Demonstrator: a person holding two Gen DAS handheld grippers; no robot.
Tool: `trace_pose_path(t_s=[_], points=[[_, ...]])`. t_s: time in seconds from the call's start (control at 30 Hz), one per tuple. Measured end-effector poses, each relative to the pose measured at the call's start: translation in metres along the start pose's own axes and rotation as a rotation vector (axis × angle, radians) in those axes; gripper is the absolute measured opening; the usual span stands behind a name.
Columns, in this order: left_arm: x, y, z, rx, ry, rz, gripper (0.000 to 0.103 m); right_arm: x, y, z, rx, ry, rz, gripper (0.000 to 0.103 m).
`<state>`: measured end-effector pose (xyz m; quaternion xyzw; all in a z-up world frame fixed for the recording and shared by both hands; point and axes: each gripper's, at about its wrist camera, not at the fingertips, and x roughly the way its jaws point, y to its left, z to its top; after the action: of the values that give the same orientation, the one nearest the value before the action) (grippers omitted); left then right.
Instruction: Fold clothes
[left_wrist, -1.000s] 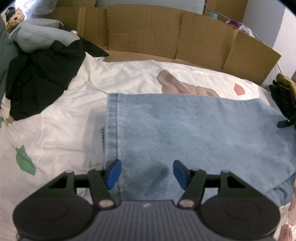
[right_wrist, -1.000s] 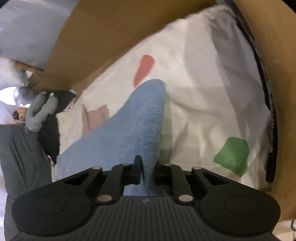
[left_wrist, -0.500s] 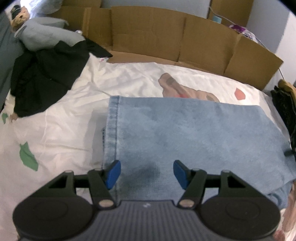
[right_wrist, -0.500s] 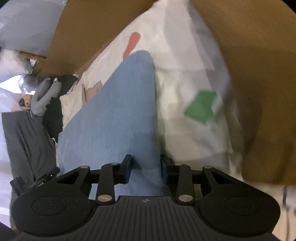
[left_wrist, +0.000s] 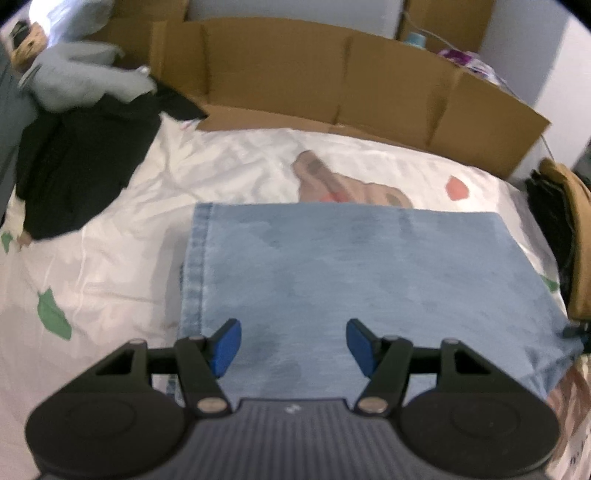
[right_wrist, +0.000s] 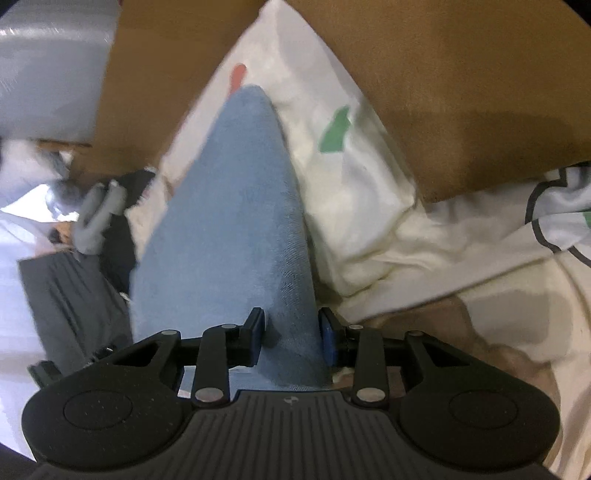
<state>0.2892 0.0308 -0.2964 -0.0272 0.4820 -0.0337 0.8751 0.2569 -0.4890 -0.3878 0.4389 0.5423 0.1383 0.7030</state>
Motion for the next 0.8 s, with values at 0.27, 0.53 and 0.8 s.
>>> trace_pose_path(t_s=[0.27,0.53,0.8], points=[[-0.015,-0.011,0.0,0.014,-0.031,-0.02,0.066,-0.007,-0.037,-0.02,0.218,-0.077,0.044,0.038],[-0.01,-0.027,-0.01,0.078,-0.015,-0.047,0.066,0.012,-0.048,-0.053,0.332,-0.146,0.097,0.045],[0.007,-0.063,-0.011,0.189,0.007,-0.167,0.056,-0.002,-0.008,-0.057,0.224,-0.251,0.074,0.017]])
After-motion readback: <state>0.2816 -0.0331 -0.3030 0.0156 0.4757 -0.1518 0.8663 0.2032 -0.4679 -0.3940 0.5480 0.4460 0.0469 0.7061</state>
